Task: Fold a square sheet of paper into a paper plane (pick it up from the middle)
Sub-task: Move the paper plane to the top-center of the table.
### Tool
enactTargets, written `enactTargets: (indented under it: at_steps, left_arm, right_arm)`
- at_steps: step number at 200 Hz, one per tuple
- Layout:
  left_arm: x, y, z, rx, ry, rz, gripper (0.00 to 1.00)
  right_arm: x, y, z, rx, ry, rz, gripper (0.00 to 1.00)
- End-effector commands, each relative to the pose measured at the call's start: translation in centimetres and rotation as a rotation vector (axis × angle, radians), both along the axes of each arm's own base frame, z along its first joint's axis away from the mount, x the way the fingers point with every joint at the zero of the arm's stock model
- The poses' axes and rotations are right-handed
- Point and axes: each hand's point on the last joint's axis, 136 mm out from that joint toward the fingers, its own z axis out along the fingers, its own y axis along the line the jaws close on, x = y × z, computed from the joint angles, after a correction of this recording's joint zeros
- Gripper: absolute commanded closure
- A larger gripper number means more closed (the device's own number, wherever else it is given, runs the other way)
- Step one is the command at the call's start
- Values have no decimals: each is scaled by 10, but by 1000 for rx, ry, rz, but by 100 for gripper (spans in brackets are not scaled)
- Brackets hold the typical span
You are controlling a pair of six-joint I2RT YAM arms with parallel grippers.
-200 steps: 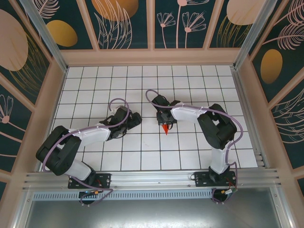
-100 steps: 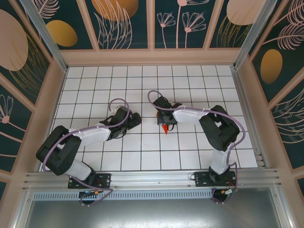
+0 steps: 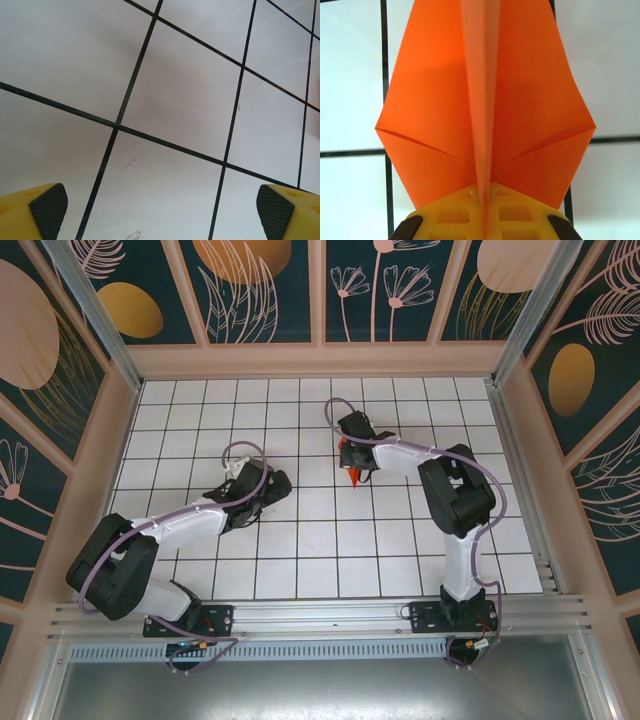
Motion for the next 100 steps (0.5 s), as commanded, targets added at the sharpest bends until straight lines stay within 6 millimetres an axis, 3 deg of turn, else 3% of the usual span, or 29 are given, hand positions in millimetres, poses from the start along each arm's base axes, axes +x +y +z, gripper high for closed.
enactTargets:
  at_steps: [1, 28, 31, 45, 77, 100]
  left_arm:
    - [2, 6, 7, 29, -10, 7, 1]
    - [2, 5, 7, 27, -7, 6, 1]
    - [2, 4, 7, 26, -8, 4, 1]
    - [3, 4, 7, 28, -8, 6, 1]
    - [6, 5, 13, 37, -16, 10, 1]
    - [10, 6, 22, 53, -34, 12, 1]
  right_arm:
    - [6, 8, -5, -7, 13, 59, 93]
    - [5, 12, -11, -2, 35, 65, 85]
    - [11, 1, -11, -1, 37, 41, 84]
    - [10, -2, -17, -1, 51, 30, 80]
    - [6, -5, -28, -2, 87, 4, 79]
    - [10, -2, -14, 12, 66, -3, 78]
